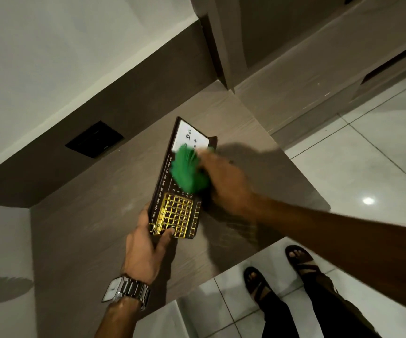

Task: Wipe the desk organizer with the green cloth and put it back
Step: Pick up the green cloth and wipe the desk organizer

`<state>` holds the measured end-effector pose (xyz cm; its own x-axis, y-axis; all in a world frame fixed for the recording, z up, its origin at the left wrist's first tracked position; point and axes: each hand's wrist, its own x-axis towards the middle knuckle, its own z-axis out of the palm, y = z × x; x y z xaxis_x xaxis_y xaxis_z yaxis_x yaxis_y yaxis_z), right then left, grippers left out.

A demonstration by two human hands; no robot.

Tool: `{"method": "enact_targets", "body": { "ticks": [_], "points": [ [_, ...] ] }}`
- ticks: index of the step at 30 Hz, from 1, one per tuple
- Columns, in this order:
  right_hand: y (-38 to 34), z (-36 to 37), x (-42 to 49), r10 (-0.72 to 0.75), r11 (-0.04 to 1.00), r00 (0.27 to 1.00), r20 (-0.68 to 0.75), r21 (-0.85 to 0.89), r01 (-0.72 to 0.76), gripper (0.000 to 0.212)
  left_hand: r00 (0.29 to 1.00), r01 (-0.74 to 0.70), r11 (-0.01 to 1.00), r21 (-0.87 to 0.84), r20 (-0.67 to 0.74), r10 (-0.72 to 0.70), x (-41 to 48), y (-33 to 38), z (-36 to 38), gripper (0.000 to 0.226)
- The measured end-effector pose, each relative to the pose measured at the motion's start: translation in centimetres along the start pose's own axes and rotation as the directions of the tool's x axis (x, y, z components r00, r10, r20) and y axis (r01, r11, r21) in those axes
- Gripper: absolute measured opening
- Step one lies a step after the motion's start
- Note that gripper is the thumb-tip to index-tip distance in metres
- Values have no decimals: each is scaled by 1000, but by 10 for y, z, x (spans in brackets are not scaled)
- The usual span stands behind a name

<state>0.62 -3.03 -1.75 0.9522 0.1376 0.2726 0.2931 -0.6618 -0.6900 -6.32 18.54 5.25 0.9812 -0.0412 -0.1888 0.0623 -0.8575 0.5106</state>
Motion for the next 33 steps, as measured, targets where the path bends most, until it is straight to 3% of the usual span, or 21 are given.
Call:
{"method": "enact_targets", "body": {
  "ticks": [2,4,5,7,9,12,15,18,21,26,30,33],
  "points": [
    [-9,27,-30,-249,968,963,104,-13,252,58,999,-35,999,25,14,35,0,0,-2,65],
    [-12,38,-44,-545,830,825,149,-43,556,56,998,-49,998,26,40,48,0,-1,-4,69],
    [-11,36,-39,-607,779,779,160,-72,622,61,997,-59,998,29,46,58,0,-1,-4,68],
    [-6,26,-19,-597,785,796,99,-129,605,64,997,-64,997,33,39,62,0,0,-4,61],
    [8,12,0,-485,856,873,54,-176,487,68,998,-54,998,16,14,54,0,2,-4,59],
    [22,2,-11,-367,885,915,166,-240,399,85,999,-35,999,-8,6,35,-1,4,-4,60],
    [9,16,-43,-519,802,818,248,-187,567,79,999,-49,999,3,20,49,-1,2,-4,62],
    [-13,22,-24,-683,690,703,200,-139,710,60,998,-57,997,48,22,56,0,1,-4,63],
    [-19,3,34,-727,636,677,119,-256,728,46,999,-33,996,80,-24,35,0,-1,-5,51],
    [17,-33,93,-595,711,793,133,-374,596,49,1000,8,1000,4,-1,-8,0,2,-1,57],
    [36,-28,90,-258,908,964,71,-324,267,63,1000,10,1000,-15,2,-10,0,6,1,61],
    [51,-22,61,-41,938,993,114,-337,77,71,1000,7,1000,-9,-23,-7,-1,7,1,62]
  ]
}}
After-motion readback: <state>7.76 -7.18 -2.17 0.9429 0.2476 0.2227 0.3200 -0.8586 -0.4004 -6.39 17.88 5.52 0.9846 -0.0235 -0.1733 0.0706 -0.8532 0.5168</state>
